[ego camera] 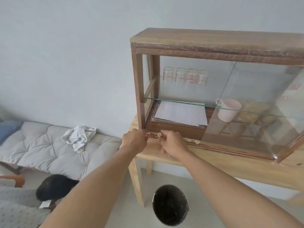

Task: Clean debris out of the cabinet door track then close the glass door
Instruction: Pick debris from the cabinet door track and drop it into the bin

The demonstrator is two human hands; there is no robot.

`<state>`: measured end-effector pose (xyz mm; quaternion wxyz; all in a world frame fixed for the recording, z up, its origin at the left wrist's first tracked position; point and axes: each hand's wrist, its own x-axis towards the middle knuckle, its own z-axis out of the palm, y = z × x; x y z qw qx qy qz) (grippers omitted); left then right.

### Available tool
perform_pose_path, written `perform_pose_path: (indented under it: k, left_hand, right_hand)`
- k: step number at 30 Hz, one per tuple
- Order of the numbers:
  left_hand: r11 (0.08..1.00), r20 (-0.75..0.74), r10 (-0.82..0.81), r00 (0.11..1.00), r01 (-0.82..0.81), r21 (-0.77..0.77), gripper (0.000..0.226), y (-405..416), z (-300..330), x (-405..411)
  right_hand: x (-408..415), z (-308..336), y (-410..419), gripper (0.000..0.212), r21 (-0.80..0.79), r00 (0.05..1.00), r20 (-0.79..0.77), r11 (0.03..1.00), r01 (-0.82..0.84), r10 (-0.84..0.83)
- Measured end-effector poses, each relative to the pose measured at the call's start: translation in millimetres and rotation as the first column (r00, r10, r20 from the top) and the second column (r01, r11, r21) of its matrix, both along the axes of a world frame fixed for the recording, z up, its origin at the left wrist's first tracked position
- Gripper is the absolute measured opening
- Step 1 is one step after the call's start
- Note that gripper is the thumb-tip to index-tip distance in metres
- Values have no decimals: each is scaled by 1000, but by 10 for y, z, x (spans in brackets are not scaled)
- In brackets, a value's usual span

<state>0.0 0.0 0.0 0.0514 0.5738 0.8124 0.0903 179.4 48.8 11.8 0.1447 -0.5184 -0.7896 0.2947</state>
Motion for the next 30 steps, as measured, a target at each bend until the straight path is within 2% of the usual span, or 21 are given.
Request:
perform_pose_path:
  k: [3, 10, 19, 30]
  left_hand:
    - [998, -10, 26, 1000, -25, 53, 30, 25, -21, -48]
    - [989, 48, 71, 996, -76, 126, 29, 42, -56, -57]
    - [986, -24, 23, 999, -19, 168, 19, 22, -103, -91]
    - [987, 44, -32, 999, 25, 158, 22, -370, -133, 76]
  right_hand:
    - [-3, -17, 31, 36, 43, 1000, -6, 999, 19, -19]
    - [-42, -32, 45, 23, 52, 993, -70, 994, 99, -95]
    - [-15, -99, -15, 19, 85, 975, -187, 987, 138, -121]
    - [284, -218, -341, 17, 76, 969, -207, 985, 157, -138]
